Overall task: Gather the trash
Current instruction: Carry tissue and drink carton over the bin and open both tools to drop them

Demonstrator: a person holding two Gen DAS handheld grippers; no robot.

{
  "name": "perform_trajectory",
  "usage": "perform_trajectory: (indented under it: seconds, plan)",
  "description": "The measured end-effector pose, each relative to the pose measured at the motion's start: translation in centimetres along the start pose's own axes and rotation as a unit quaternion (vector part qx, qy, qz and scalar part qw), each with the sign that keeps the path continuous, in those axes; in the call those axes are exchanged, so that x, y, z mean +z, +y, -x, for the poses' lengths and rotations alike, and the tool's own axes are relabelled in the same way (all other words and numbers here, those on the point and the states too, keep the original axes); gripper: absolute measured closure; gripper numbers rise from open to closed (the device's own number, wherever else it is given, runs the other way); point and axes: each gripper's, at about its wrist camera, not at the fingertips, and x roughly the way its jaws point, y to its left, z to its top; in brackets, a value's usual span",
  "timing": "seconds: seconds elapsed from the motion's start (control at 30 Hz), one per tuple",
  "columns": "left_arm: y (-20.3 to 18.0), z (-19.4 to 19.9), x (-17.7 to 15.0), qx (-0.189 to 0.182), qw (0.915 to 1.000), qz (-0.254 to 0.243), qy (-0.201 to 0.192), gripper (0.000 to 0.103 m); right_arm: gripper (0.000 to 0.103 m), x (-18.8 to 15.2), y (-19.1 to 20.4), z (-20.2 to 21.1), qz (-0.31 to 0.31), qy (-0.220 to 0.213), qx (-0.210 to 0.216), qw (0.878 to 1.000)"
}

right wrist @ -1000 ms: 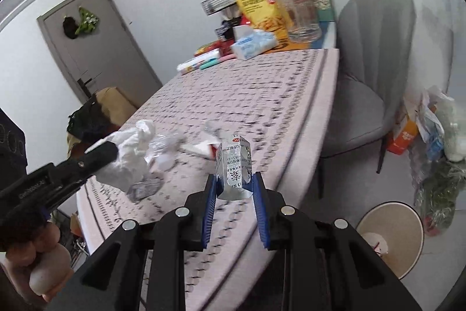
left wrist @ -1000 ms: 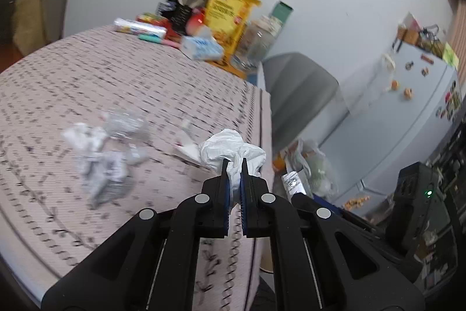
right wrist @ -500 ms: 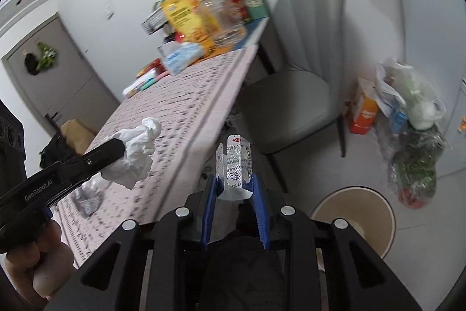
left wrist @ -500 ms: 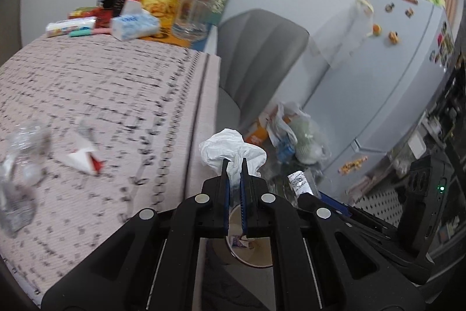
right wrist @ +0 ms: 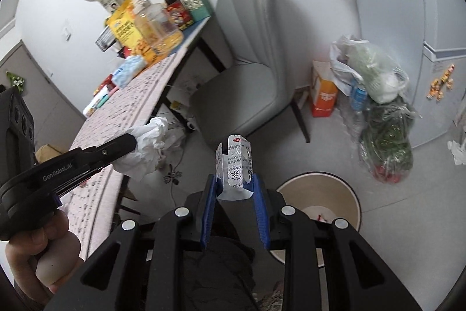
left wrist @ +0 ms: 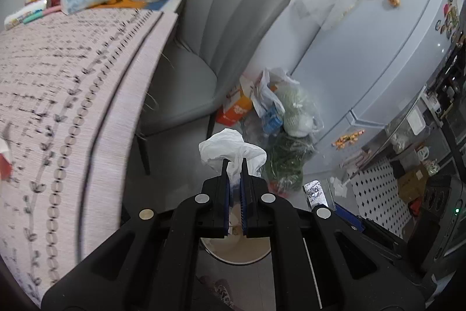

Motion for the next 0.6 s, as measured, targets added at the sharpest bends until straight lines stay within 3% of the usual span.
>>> perform_trajectory:
  seconds: [0.4, 0.43, 0.53, 0.6]
  plan:
    - [0.3, -3.1, -1.6, 0.006, 0.9986, 0.007, 0.052, 0.097, 0.072, -0.7, -4.8, -4.6, -0.037, 0.027, -0.026, 0.999]
    - [0.3, -3.2, -1.6, 0.005, 0.9985, 0.007, 0.053, 0.097, 0.070, -0.7, -4.9, -4.9, -0.037, 0.029, -0.026, 0.999]
    - [0.0, -4.0, -1.7, 0.004, 0.9980, 0.005, 0.064, 0.097, 0.049, -0.5, -5.7, -5.1, -0.045, 0.027, -0.043, 0.998]
    - [-0.5, -5.0, -2.0, -0.001, 0.9971, 0.003, 0.076, 0.097, 0.048, -0.6, -6.5, -4.6, -0.047, 0.021, -0.044, 0.998]
